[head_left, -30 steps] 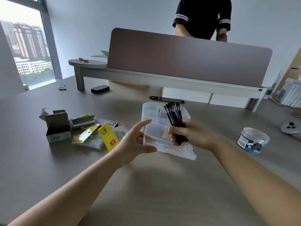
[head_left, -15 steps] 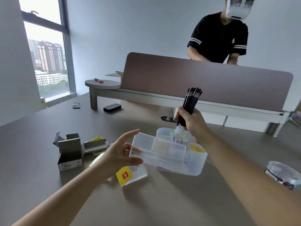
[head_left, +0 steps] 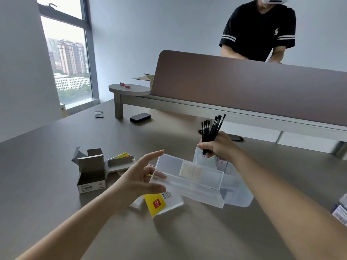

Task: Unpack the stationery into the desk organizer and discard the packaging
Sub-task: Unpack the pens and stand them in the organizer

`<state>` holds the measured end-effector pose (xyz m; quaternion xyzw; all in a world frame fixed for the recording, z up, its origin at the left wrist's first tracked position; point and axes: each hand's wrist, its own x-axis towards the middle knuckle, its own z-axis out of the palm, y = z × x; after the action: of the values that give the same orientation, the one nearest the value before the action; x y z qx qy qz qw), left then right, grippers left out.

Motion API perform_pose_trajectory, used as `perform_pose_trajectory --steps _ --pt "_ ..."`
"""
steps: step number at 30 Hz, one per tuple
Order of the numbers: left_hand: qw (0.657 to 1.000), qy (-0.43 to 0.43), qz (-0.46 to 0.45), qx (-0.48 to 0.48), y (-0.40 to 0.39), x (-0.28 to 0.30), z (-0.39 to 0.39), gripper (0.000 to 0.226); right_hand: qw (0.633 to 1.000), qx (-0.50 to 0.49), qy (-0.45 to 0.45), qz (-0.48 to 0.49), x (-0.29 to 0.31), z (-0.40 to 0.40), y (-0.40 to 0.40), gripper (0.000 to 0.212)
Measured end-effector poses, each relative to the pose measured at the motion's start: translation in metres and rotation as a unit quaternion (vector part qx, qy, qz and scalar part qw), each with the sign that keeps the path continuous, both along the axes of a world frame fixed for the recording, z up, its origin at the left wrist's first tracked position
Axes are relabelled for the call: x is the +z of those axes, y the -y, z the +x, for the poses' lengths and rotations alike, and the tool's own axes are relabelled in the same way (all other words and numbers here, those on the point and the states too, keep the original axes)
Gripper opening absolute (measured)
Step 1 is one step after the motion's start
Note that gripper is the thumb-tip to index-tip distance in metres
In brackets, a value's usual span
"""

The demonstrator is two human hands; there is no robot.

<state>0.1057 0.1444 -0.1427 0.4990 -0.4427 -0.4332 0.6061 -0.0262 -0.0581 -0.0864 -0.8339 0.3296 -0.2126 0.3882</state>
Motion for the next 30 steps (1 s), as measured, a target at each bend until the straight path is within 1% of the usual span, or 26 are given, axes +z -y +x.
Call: perform_pose_trajectory --steps 4,5,7,8,9,10,11,13,14,18,22,25,27,29,30 --pt "1.000 0.001 -0.003 -0.001 0.002 0.000 0.002 0.103 0.999 0.006 -0.049 -0.013 0.004 -0.001 0.000 0.002" --pt "1.000 0.002 -0.003 -0.001 0.003 0.000 0.002 0.103 0.998 0.009 -0.055 -0.014 0.005 -0.002 -0.001 0.001" --pt "1.000 0.005 -0.001 -0.001 0.004 -0.002 0.002 0.103 0.998 0.012 -0.063 -0.014 0.006 -0.003 -0.002 0.006" --pt "1.000 0.005 0.000 -0.001 0.005 -0.003 0.002 0.103 0.998 0.008 -0.063 -0.011 0.007 -0.004 -0.002 0.004" --pt "1.000 0.004 0.000 0.000 0.005 -0.003 0.002 0.103 0.998 0.002 -0.061 -0.008 0.007 -0.005 -0.003 0.006" --pt "1.000 0.003 0.001 0.001 0.006 -0.004 0.002 0.102 0.998 0.000 -0.055 -0.003 0.008 -0.006 -0.003 0.016" --pt "1.000 0.001 0.002 0.003 0.006 -0.004 0.003 0.102 0.999 0.002 -0.049 0.001 0.008 -0.006 -0.002 0.020" --pt "1.000 -0.002 0.000 0.004 0.005 -0.004 0.003 0.102 0.999 0.011 -0.049 0.002 0.008 -0.006 -0.001 0.017" --pt "1.000 -0.003 0.000 0.005 0.005 -0.003 0.003 0.103 0.999 0.011 -0.051 -0.001 0.007 -0.006 -0.001 0.021" --pt "1.000 -0.003 0.007 0.009 0.003 0.000 0.003 0.104 0.997 0.018 -0.072 -0.033 0.007 -0.008 -0.004 0.048" --pt "1.000 -0.001 0.004 0.025 -0.002 0.002 0.001 0.104 0.990 0.002 -0.094 -0.105 0.008 -0.016 -0.013 0.060" --pt "0.999 0.020 0.001 0.046 -0.015 0.006 -0.001 0.108 0.983 -0.028 -0.086 -0.162 0.010 -0.028 -0.024 0.055" --pt "0.996 0.023 -0.002 0.080 -0.028 0.007 -0.004 0.097 0.980 -0.044 -0.059 -0.184 0.009 -0.038 -0.034 0.047" --pt "0.989 0.043 -0.013 0.140 -0.043 0.007 -0.008 0.084 0.977 -0.060 -0.029 -0.204 0.005 -0.048 -0.046 0.041" --pt "0.983 0.059 -0.021 0.173 -0.050 0.005 -0.009 0.083 0.974 -0.070 -0.014 -0.215 0.001 -0.053 -0.053 0.039"
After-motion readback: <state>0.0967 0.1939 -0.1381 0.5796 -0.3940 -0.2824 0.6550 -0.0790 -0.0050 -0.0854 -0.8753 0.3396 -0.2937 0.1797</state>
